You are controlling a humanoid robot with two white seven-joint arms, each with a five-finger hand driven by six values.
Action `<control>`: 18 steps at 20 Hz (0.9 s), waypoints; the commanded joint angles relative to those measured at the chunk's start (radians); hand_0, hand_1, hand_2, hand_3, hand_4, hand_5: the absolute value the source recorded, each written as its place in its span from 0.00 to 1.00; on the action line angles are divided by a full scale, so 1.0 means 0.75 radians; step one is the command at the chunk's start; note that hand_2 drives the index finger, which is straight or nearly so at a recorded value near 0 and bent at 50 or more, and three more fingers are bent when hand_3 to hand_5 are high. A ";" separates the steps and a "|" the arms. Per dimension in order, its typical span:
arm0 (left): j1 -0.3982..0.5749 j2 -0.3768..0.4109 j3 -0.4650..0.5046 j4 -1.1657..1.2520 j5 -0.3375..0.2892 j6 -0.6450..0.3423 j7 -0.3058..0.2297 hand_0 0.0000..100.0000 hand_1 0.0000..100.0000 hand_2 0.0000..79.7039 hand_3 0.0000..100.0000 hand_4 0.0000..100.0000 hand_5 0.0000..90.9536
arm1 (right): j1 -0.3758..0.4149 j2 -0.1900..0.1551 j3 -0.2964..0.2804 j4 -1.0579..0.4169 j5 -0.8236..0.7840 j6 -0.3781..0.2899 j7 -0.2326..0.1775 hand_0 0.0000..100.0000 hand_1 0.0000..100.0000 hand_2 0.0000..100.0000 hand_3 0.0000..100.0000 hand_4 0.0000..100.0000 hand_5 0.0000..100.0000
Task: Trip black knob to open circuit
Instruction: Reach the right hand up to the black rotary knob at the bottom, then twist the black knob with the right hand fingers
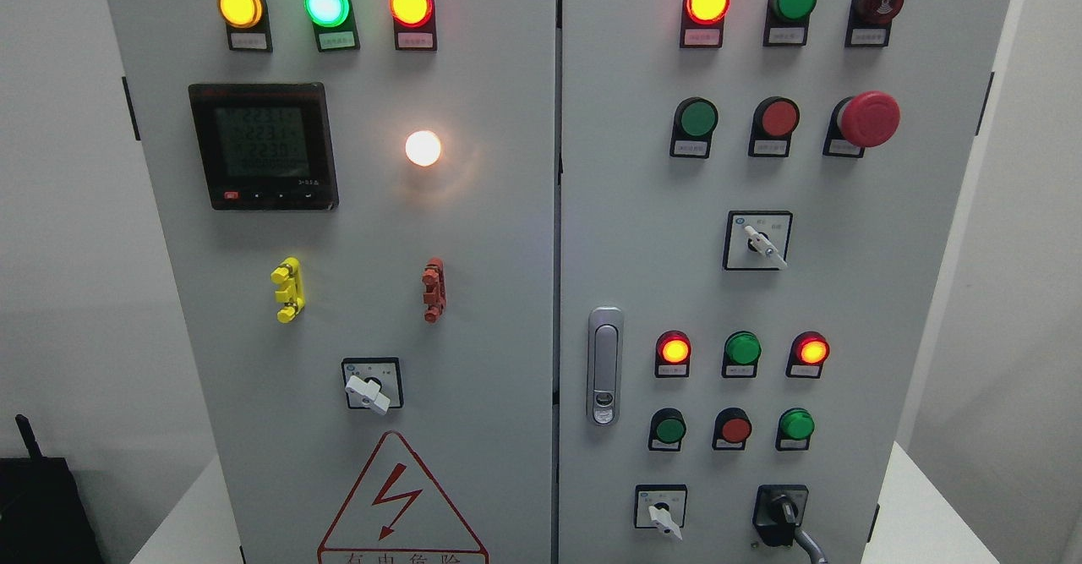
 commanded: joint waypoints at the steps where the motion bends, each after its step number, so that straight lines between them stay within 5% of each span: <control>1: 0.000 0.000 0.000 0.000 -0.031 0.001 0.000 0.12 0.39 0.00 0.00 0.00 0.00 | 0.005 -0.022 0.035 -0.009 0.004 -0.003 0.000 0.00 0.00 0.00 0.97 0.90 0.92; 18: 0.000 0.000 0.000 0.000 -0.031 0.001 0.000 0.12 0.39 0.00 0.00 0.00 0.00 | 0.007 -0.018 0.059 -0.017 0.009 -0.003 0.000 0.00 0.00 0.00 0.97 0.90 0.91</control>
